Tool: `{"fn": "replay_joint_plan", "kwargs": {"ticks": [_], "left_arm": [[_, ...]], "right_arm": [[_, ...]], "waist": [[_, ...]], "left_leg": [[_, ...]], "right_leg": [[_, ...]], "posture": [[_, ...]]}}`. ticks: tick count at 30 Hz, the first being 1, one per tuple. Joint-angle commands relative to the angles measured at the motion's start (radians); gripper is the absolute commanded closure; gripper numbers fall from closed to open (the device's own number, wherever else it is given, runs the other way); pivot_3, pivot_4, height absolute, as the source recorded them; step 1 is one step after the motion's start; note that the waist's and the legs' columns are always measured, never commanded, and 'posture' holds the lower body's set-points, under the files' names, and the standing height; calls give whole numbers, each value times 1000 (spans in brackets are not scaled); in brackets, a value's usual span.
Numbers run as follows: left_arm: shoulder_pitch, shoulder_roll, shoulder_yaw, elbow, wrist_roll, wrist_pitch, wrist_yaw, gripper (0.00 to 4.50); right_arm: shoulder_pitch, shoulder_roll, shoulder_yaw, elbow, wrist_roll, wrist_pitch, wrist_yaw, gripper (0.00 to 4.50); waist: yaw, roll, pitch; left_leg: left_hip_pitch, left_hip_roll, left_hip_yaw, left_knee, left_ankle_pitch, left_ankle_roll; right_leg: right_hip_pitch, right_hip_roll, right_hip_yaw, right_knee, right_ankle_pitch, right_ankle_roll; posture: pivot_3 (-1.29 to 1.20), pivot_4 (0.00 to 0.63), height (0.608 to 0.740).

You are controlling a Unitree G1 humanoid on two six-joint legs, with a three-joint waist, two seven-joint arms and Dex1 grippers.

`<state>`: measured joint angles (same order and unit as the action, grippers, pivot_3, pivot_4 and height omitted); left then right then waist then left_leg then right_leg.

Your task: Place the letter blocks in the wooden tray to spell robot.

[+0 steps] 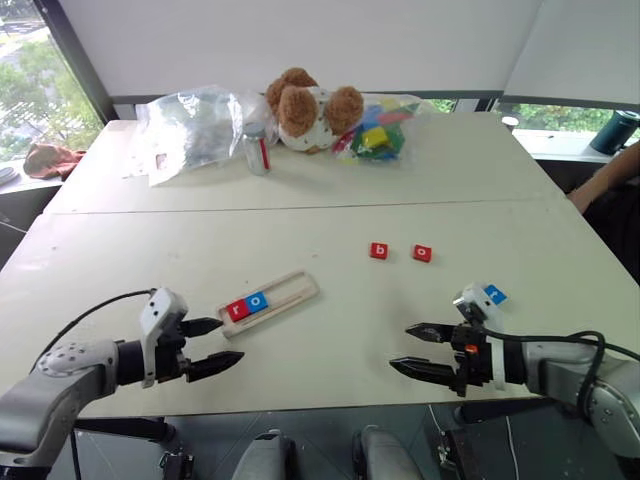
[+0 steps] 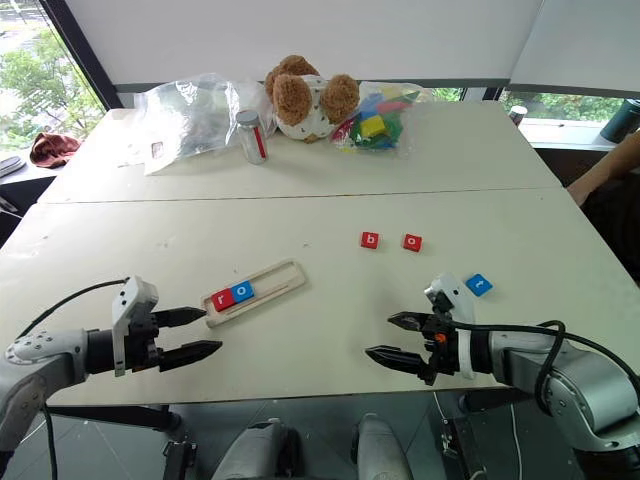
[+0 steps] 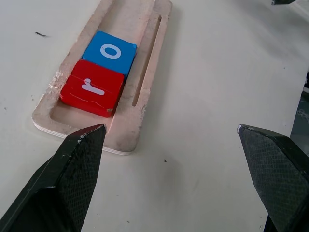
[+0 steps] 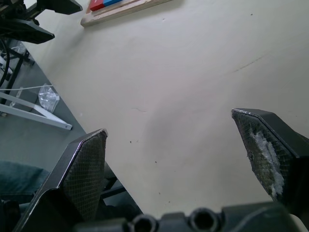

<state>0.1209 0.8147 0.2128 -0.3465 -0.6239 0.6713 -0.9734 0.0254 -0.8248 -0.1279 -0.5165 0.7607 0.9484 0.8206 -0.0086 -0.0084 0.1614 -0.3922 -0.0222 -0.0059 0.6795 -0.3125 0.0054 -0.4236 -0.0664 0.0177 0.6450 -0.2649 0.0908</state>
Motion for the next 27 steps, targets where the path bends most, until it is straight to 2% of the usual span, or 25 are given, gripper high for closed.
{"fn": "replay_joint_plan", "kwargs": {"ticks": [1, 19, 27], "left_arm": [[-5, 4, 25, -12, -23, 1, -7, 0], [104, 36, 65, -33, -29, 17, -18, 0], [96, 38, 63, -26, -24, 10, -10, 0]], "right_arm": [[-6, -4, -16, -12, 10, -15, 5, 25], [-12, 6, 13, -11, 5, -18, 6, 25], [-27, 7, 27, 6, -8, -26, 5, 25]], "waist": [[0, 0, 0], [-1, 0, 0], [0, 0, 0]], "left_leg": [[0, 0, 0, 0, 0, 0], [0, 0, 0, 0, 0, 0], [0, 0, 0, 0, 0, 0]], "right_leg": [[0, 0, 0, 0, 0, 0], [0, 0, 0, 0, 0, 0], [0, 0, 0, 0, -2, -3]], "posture": [[0, 150, 740], [0, 150, 740], [0, 150, 740]]}}
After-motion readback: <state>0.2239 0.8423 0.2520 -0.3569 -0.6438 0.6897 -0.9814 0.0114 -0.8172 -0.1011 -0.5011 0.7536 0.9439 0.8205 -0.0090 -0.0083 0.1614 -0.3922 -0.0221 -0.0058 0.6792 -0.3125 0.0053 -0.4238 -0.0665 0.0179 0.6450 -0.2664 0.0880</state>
